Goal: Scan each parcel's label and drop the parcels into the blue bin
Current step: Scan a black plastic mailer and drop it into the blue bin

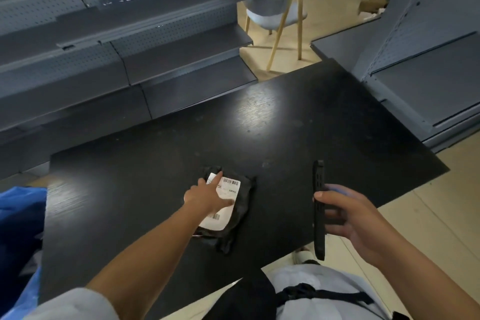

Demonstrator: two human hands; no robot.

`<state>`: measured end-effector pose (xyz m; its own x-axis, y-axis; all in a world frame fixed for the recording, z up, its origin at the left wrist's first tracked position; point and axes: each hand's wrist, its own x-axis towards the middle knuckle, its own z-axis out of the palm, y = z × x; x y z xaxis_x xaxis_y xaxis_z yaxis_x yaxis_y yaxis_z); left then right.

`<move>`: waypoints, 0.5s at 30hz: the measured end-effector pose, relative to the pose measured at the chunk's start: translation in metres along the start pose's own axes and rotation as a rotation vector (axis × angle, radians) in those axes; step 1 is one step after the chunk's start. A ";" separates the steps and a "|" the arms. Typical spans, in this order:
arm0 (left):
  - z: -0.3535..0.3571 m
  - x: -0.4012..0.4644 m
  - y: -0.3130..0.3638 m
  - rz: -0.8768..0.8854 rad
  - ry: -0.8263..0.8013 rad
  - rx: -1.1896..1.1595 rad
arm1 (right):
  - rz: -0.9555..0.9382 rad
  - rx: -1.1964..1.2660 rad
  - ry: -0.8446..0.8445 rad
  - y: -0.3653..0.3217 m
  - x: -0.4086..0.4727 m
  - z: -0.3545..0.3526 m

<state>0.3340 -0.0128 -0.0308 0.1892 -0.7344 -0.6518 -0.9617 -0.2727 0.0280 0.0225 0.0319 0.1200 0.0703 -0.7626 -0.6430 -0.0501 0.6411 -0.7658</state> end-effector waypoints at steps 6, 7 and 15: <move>0.021 -0.016 0.024 -0.267 -0.040 -0.741 | 0.041 -0.069 -0.115 -0.029 0.025 -0.005; 0.024 -0.019 0.032 -0.289 -0.033 -0.814 | 0.047 -0.087 -0.145 -0.035 0.028 -0.007; 0.033 -0.044 0.061 -0.333 0.091 -0.840 | 0.078 -0.260 -0.325 -0.057 0.064 -0.020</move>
<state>0.2606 0.0232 -0.0256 0.4809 -0.5733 -0.6634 -0.4003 -0.8167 0.4156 0.0102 -0.0551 0.1225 0.3650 -0.6194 -0.6951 -0.3148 0.6205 -0.7182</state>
